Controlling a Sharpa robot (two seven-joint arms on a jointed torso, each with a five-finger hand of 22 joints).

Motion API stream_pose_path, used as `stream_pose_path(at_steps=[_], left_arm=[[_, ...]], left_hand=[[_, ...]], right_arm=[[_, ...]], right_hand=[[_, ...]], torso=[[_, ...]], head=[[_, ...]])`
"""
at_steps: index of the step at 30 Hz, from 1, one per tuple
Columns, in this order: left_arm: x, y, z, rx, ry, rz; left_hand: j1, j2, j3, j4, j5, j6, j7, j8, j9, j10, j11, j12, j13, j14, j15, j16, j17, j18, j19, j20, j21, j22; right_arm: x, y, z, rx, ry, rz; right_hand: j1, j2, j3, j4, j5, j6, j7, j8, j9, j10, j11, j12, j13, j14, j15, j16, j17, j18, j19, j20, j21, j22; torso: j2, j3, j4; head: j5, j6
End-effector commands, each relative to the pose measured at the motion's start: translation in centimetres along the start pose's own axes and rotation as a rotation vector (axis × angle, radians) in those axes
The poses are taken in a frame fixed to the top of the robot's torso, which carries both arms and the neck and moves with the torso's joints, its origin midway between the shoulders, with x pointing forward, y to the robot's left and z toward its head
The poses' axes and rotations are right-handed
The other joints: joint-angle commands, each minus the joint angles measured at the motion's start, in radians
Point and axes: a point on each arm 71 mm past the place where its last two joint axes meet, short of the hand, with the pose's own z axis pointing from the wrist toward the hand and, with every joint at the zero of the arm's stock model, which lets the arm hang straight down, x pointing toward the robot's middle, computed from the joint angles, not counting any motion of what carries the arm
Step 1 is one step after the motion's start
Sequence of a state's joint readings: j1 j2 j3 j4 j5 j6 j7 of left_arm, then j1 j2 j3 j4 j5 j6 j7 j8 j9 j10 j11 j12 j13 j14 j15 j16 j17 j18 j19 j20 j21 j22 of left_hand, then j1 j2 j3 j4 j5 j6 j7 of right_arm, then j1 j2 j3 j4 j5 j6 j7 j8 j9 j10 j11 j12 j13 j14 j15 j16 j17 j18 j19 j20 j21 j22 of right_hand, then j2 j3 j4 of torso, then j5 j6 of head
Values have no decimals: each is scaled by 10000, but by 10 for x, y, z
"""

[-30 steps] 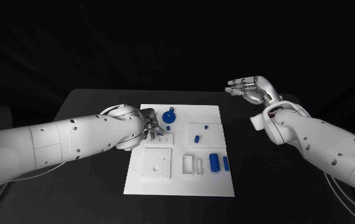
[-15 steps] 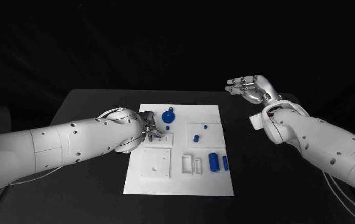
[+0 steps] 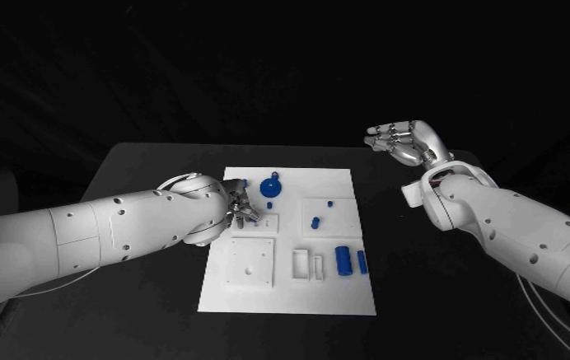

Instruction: Assemble the parts on the task board

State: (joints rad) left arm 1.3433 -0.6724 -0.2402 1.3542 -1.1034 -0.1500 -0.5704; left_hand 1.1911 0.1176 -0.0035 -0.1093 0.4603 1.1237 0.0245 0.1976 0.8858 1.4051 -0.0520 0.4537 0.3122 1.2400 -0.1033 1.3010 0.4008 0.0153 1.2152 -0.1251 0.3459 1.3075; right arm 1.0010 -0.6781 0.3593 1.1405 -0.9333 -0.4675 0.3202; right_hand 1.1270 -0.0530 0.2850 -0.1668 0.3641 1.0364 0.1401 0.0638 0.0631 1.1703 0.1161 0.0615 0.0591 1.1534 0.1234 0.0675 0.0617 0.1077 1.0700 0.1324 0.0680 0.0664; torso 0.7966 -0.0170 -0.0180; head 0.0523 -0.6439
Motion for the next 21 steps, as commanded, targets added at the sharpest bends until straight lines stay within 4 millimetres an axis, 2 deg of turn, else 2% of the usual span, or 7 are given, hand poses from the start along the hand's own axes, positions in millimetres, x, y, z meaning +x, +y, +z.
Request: stream_pose_path(at_steps=[1,10,14,21], left_arm=[[2,-2,1,146,134,139],[7,-2,3,125,220,133],[10,-3,4,119,225,109],[12,-3,4,87,272,113]], left_hand=[[151,161,596,-661,65,317,-286,32,-5,110,-87,-42,9,46,-35,-44,8,-115,76,-10,-34,184],[144,161,595,-691,84,306,-285,67,-33,108,-89,-28,30,63,-39,-57,22,-113,97,-13,-41,188],[144,166,597,-699,87,294,-284,72,-41,107,-90,-23,36,74,-41,-67,18,-113,106,-15,-38,190],[145,168,599,-720,112,293,-287,95,-52,119,-99,6,59,109,-49,-64,20,-109,140,-24,-23,194]], right_arm=[[1,0,1,-4,-44,-37],[2,0,1,20,-30,20],[2,0,1,42,-2,49],[3,-1,1,55,21,70]], right_hand=[[9,-62,55,16,55,-7,37,-19,-13,-33,-11,-34,-13,20,-6,-59,-9,134,40,-26,11,-9],[-2,-64,93,48,64,1,35,-18,-12,-28,-11,-34,-13,29,-7,-60,-9,136,48,-28,9,-9],[-16,-54,119,75,88,10,32,-19,-13,-10,-18,-34,-13,56,-10,-60,-9,137,50,-30,4,-13],[-18,-62,125,83,88,6,31,-19,-13,-18,-16,-35,-13,49,-8,-61,-9,136,43,-28,1,-14]], torso=[[6,2,-13],[-1,-7,6],[3,-10,-7],[3,-1,2]], head=[[13,4],[-45,-48],[-28,-46],[-32,-57]])
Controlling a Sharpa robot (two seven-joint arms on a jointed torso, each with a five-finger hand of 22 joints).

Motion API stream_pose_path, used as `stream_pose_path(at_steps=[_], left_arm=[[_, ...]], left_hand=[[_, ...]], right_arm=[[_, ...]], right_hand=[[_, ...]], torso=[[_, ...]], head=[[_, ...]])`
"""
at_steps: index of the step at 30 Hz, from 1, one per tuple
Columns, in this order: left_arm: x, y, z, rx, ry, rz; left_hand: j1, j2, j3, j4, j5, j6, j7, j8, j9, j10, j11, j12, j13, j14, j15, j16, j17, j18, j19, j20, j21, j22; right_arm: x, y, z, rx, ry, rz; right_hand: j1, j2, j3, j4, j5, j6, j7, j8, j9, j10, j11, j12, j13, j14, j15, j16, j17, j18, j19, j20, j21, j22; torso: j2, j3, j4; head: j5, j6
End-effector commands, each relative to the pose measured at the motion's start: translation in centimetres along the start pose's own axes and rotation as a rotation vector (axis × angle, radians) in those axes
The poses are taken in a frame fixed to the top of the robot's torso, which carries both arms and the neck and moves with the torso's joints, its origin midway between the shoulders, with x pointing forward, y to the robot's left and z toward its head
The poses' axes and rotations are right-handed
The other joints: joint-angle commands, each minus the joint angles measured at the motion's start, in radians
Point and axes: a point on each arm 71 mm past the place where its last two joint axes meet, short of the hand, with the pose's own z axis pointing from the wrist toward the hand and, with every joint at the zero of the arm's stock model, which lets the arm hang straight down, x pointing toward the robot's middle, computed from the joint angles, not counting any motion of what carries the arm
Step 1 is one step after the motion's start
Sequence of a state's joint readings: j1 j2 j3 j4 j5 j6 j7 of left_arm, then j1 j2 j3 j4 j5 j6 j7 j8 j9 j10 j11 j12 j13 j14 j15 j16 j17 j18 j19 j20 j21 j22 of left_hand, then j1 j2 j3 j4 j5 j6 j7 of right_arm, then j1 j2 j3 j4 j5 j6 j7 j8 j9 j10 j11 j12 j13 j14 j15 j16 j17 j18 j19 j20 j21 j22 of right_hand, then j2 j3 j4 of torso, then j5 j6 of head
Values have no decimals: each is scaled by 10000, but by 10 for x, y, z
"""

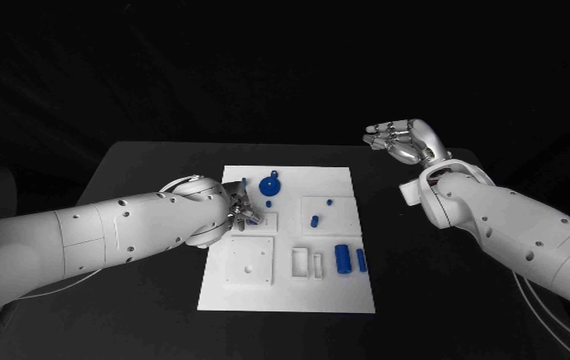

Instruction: Assemble the parts on the task board

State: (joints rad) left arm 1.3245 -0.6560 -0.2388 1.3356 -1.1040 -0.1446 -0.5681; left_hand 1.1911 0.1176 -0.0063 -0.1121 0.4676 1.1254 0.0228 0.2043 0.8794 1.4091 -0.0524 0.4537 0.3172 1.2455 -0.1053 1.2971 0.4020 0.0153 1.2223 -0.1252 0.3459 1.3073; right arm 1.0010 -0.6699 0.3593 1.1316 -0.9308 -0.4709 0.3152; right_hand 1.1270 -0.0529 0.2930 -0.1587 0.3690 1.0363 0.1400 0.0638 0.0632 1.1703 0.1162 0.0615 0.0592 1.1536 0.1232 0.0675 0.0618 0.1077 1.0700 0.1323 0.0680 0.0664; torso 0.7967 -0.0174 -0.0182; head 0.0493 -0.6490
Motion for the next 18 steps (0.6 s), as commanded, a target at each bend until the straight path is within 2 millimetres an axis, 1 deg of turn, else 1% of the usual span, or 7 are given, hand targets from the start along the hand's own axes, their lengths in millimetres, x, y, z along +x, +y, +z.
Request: stream_pose_path(at_steps=[1,4,10,18], left_arm=[[3,-2,0,118,106,84],[4,-2,0,122,141,102],[5,-3,1,131,201,140],[6,-3,2,-74,384,292]], left_hand=[[145,168,628,-692,39,276,-270,29,12,79,-94,6,9,54,-30,-25,8,-109,68,-23,-23,196],[145,168,628,-692,39,276,-270,29,12,79,-94,6,9,54,-30,-25,8,-109,68,-23,-23,196],[135,164,627,-712,41,283,-275,47,0,82,-100,29,28,65,-34,-19,13,-110,74,-27,-12,197],[70,188,604,-687,-3,319,-293,78,-23,92,-107,49,46,84,-39,-10,23,-110,86,-30,5,196]], right_arm=[[1,1,0,-28,68,46],[1,0,0,-11,76,52],[2,0,1,-4,82,65],[3,0,1,8,150,88]], right_hand=[[-18,-63,45,2,39,6,32,-19,-14,-18,-16,-35,-15,47,-5,-61,-10,136,43,-27,1,-14],[-16,-63,60,18,46,8,32,-18,-13,-22,-14,-33,-14,47,2,-61,-10,136,23,-23,-4,-17],[-14,-75,57,30,41,2,33,-19,-14,-43,-9,-34,-14,25,10,-61,-11,137,0,-14,-5,-17],[-15,-64,41,58,87,5,31,-18,-13,-24,-15,-33,-14,42,4,-57,-9,146,5,-13,3,-15]], torso=[[2,5,3],[-1,2,1],[5,2,-3],[-1,0,6]], head=[[-2,-6],[-2,-23],[11,-14],[0,-24]])
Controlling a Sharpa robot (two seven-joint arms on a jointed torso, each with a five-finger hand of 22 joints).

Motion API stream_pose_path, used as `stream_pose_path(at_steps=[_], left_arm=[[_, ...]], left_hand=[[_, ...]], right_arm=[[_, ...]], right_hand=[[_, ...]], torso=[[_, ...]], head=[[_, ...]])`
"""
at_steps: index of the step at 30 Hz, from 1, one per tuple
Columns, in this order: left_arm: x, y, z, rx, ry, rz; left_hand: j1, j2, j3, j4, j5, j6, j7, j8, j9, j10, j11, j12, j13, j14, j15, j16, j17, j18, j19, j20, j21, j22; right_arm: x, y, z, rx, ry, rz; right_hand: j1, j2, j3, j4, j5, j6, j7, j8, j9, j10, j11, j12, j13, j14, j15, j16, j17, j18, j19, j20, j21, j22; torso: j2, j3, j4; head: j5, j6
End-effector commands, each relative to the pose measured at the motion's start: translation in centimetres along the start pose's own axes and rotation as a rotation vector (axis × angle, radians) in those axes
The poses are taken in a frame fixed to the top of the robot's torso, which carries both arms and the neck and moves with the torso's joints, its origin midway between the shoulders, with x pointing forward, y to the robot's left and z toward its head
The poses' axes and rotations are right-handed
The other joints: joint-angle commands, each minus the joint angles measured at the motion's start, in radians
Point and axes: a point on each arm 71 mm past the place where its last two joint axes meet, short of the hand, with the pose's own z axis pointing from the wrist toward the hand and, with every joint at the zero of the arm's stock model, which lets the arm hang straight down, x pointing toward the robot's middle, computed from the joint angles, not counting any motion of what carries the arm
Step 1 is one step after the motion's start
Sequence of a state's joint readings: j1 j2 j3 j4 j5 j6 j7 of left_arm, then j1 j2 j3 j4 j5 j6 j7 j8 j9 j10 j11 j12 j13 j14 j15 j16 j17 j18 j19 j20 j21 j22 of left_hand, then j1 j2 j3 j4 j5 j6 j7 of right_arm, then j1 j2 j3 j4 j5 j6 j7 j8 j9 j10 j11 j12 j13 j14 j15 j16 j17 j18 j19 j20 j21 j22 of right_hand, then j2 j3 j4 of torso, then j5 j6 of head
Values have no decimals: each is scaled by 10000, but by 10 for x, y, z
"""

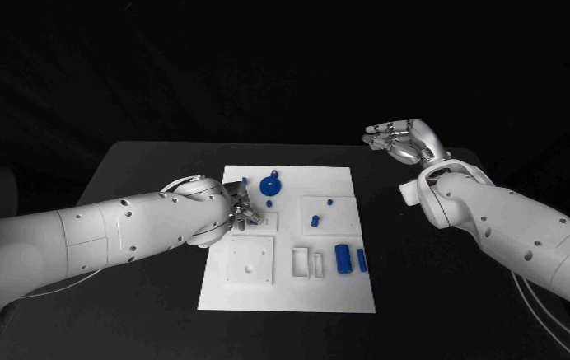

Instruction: Assemble the parts on the task board

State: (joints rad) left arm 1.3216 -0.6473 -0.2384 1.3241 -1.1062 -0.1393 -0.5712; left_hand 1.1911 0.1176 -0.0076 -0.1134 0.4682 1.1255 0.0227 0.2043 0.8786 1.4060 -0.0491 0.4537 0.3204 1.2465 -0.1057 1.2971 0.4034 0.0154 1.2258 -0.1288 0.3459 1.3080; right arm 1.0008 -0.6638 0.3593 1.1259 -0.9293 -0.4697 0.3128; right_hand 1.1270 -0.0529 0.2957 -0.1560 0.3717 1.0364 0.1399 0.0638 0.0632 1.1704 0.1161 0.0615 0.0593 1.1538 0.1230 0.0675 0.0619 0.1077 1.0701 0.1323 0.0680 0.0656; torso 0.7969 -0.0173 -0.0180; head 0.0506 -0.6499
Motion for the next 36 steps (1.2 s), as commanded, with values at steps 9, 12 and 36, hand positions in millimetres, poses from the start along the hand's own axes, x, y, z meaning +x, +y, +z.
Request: stream_pose_path(at_steps=[9,12,36], left_arm=[[5,-3,2,-150,511,380],[5,-3,3,-172,522,390],[7,-9,6,-89,659,284]], left_hand=[[75,190,609,-676,-7,343,-298,77,-42,135,-148,57,22,85,-45,-1,19,-113,60,-2,13,188],[61,194,598,-666,-8,354,-301,84,-50,146,-152,66,31,96,-49,4,24,-115,70,-7,21,188],[11,-428,-328,1309,-513,656,-478,123,-138,260,-232,79,124,272,-110,-115,90,-154,214,-54,-25,171]], right_arm=[[2,0,0,-22,184,55],[2,0,0,-21,187,53],[1,0,0,72,123,157]], right_hand=[[-14,-65,18,48,106,14,28,-18,-13,-16,-19,-33,-15,48,6,-62,-11,142,12,-17,-5,-9],[-17,-68,17,53,109,14,29,-18,-14,-21,-16,-34,-15,42,6,-62,-11,141,7,-15,-6,-9],[-37,-40,-292,380,329,-33,29,-21,-15,-11,-13,-32,-12,66,7,-63,-10,130,25,-20,-6,-10]], torso=[[0,5,-8],[0,5,-4],[1,-9,2]], head=[[-10,25],[-22,15],[-67,-5]])
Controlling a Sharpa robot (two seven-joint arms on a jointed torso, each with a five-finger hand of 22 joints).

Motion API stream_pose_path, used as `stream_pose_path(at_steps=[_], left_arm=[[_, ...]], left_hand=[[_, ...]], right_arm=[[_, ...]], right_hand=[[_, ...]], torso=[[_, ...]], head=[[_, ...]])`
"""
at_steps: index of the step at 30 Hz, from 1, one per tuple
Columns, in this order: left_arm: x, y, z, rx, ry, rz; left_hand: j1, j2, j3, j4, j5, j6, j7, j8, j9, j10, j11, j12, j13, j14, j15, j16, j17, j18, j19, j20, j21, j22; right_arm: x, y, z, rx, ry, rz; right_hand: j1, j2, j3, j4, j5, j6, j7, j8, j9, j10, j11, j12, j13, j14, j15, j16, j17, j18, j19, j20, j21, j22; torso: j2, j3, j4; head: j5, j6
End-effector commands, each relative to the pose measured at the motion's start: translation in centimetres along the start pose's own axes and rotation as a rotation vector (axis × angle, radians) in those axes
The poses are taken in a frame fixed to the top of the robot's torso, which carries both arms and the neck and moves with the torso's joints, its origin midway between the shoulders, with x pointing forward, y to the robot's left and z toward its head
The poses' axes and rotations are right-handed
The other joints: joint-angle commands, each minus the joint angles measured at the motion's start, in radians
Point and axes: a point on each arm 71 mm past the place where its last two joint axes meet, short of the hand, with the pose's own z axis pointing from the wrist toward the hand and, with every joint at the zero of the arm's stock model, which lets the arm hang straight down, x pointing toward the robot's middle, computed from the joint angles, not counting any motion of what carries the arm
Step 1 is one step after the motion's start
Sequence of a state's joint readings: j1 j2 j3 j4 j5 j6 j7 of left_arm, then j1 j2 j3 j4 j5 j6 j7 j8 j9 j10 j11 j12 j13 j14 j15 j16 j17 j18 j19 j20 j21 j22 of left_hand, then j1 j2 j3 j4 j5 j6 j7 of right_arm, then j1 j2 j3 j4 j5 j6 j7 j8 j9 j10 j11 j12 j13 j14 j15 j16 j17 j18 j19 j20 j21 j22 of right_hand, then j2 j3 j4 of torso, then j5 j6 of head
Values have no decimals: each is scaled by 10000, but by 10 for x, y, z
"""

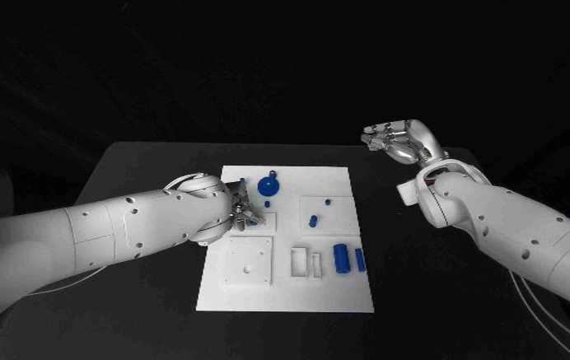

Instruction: Assemble the parts on the task board

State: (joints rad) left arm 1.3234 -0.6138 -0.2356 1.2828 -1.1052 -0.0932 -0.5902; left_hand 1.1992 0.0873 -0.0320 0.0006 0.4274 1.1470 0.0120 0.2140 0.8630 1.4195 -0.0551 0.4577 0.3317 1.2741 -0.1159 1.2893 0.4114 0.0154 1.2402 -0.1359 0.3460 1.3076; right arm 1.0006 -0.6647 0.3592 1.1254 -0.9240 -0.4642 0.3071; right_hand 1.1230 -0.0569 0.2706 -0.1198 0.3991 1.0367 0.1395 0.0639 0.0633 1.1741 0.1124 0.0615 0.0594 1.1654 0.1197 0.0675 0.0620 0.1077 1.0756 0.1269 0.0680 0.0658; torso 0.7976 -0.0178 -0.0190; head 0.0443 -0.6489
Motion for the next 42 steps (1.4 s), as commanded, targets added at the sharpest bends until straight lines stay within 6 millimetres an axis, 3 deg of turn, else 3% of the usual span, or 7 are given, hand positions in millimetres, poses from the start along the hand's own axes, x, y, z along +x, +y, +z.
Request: stream_pose_path(at_steps=[1,8,12,27,32,36,42], left_arm=[[8,-4,0,157,372,14],[8,-3,1,173,305,-25],[7,-1,1,181,363,-59],[5,6,1,212,312,-280],[6,8,0,278,524,-546],[8,9,-1,352,672,-701],[7,10,-3,356,737,-801]], left_hand=[[-188,-156,-181,293,-515,460,-370,40,27,121,-164,40,13,-8,-3,-46,7,-154,70,19,-28,175],[-171,-461,-761,1021,-1117,429,-345,100,114,25,-136,86,48,-24,18,-96,-22,-154,72,40,-107,174],[-106,-631,-841,996,-1603,446,-293,-119,-277,-42,-81,84,47,-69,42,-130,-37,-154,54,65,-151,168],[-521,-1047,-653,1381,-1845,440,-191,-70,-1230,-145,-43,127,-25,-98,96,-209,-100,-147,89,102,-327,173],[-779,-1552,-310,1703,-2558,398,-148,33,-1327,-195,-6,113,-52,-150,126,-245,-116,-143,54,130,-398,165],[-1020,-2473,147,2458,-3607,317,-104,48,-1414,-275,38,111,-68,-218,165,-285,-137,-132,19,168,-472,165],[-1131,-2688,-29,2859,-3595,241,-74,76,-1494,-343,62,145,-68,-260,184,-288,-158,-119,13,192,-533,170]], right_arm=[[1,1,0,-10,88,125],[2,-1,0,90,68,218],[3,-2,0,148,72,232],[3,-8,-2,314,19,249],[3,-11,-4,465,88,261],[3,-13,-4,534,114,261],[3,-14,-4,564,123,253]], right_hand=[[5,11,-80,42,51,-45,32,-19,-14,-58,22,-30,-13,-52,41,-60,-10,132,-35,38,-2,-11],[16,33,-168,97,91,-70,44,-21,-15,-69,31,-31,-13,-68,47,-59,-10,134,-50,45,-4,-12],[24,23,-186,97,101,-100,56,-21,-15,-97,47,-33,-14,-91,56,-62,-12,131,-69,52,-8,-13],[35,44,-375,113,105,-235,96,-20,-15,-172,99,-30,-12,-209,100,-60,-11,133,-180,94,-8,-13],[139,10,-453,-54,13,-523,147,-30,-26,-326,159,-30,-12,-336,140,-61,-14,120,-316,136,-18,-15],[221,47,-567,-255,-14,-600,167,-33,-29,-392,183,-33,-14,-410,164,-62,-17,141,-392,168,-8,-12],[186,42,-451,-544,-23,-680,179,-37,-33,-443,197,-35,-15,-465,177,-67,-20,143,-442,187,-17,-15]], torso=[[-8,-5,16],[-7,9,24],[-10,12,10],[-11,10,15],[-14,2,9],[-10,11,13],[-13,1,9]], head=[[-1,-14],[31,-16],[46,-20],[-44,-12],[-119,-42],[-153,-16],[-166,3]])
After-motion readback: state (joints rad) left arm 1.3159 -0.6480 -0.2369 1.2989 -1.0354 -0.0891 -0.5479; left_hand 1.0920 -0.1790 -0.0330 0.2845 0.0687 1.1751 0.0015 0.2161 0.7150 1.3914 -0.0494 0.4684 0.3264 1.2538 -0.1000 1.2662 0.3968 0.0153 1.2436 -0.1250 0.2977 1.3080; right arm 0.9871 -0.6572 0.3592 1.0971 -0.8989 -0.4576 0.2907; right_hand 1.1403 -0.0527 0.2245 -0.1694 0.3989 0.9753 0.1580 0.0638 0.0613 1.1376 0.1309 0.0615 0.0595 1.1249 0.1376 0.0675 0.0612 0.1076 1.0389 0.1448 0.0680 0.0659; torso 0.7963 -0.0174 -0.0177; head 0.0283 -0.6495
